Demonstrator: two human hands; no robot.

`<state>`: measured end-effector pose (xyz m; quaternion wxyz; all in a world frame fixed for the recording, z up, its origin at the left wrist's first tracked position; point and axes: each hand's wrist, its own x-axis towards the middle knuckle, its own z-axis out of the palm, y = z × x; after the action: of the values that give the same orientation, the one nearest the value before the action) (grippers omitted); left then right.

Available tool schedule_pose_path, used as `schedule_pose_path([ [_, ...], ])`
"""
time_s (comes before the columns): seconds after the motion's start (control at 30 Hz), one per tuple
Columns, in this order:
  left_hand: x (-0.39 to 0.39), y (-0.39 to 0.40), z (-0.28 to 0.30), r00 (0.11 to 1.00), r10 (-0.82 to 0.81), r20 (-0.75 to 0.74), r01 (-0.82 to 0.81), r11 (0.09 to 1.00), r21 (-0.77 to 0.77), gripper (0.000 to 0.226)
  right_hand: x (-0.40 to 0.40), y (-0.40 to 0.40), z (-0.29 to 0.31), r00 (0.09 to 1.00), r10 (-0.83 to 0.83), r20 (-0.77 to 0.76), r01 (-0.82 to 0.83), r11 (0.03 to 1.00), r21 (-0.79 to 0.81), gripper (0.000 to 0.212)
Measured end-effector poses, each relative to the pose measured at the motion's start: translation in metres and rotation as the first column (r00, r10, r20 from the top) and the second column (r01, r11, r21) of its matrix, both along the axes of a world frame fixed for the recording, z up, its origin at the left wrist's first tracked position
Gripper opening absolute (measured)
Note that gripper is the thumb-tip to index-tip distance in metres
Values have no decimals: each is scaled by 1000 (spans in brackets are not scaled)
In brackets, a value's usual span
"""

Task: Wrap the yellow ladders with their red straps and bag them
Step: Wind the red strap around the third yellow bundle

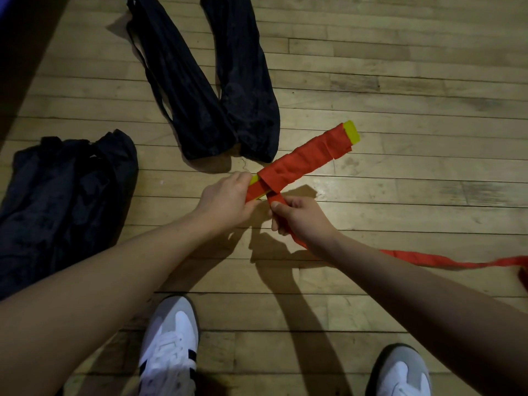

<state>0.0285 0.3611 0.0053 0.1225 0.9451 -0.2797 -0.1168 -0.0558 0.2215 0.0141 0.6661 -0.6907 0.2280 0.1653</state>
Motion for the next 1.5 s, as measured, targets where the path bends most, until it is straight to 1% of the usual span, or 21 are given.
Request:
schedule_pose_path([
  [0.1,3,0,3,1000,7,18,-8,1000,17,45,3,1,1,1000,24,7,-24,999,-45,24],
  [0.23,4,1,11,998,-25,65,22,998,55,41,2,0,2,999,49,16,-48,998,-36,26],
  [0.3,2,0,12,999,-3,39,2,999,35,39,4,0,2,999,43,17,-42,998,-36,26],
  [0.43,-4,-3,10,991,108,-75,-108,994,0,42,5,3,2,998,54,-17,-54,998,-10,21],
  [0.5,-8,-4,5,991,111,-69,-112,994,-1,44,4,4,1,995,94,-36,-94,996,9,15],
  [0.57,-9,-4,1,995,89,-53,-89,996,13,46,1,3,0,989,138,-53,-136,990,42,11],
  [0.67,-7,-1,-5,996,52,-67,-44,992,116,57,-1,-2,0,986,151,-67,-144,984,108,8],
  [0.73,-5,1,-6,992,-7,-126,31,982,188,60,-3,-5,-1,986,151,-75,-141,982,128,8],
  [0.8,-6,3,-6,979,-69,-193,109,972,209,58,-5,-5,-3,985,153,-80,-141,981,134,10],
  [0.87,-6,4,-5,973,-104,-206,148,967,209,57,-9,-4,-7,988,123,-94,-109,984,144,11],
  [0.97,-4,5,-5,977,-139,-161,172,963,210,57,-12,-2,-12,993,37,-111,-17,983,180,12],
  [1.03,-4,4,-5,984,-87,-153,111,981,158,54,-12,-2,-14,995,20,-103,-1,983,185,12],
  [1.13,0,2,-2,973,52,-227,-54,999,-2,45,-10,1,-14,996,38,-82,-23,985,173,15],
  [1.23,4,2,1,954,64,-293,-98,990,-104,39,-7,4,-11,995,73,-71,-60,983,173,15],
  [1.3,4,2,1,944,122,-307,-159,983,-97,42,-4,5,-9,993,92,-68,-78,978,193,14],
  [1.33,3,3,0,943,156,-294,-185,980,-74,45,-3,5,-9,992,103,-68,-86,973,214,13],
  [1.4,2,3,-2,945,206,-253,-223,974,-38,45,-3,4,-7,988,128,-87,-103,963,250,11],
  [1.47,1,3,-4,939,243,-243,-256,966,-26,42,-4,2,-6,984,147,-98,-119,962,247,9],
  [1.5,1,4,-5,931,251,-266,-267,963,-27,42,-4,1,-5,984,151,-93,-127,966,223,10],
])
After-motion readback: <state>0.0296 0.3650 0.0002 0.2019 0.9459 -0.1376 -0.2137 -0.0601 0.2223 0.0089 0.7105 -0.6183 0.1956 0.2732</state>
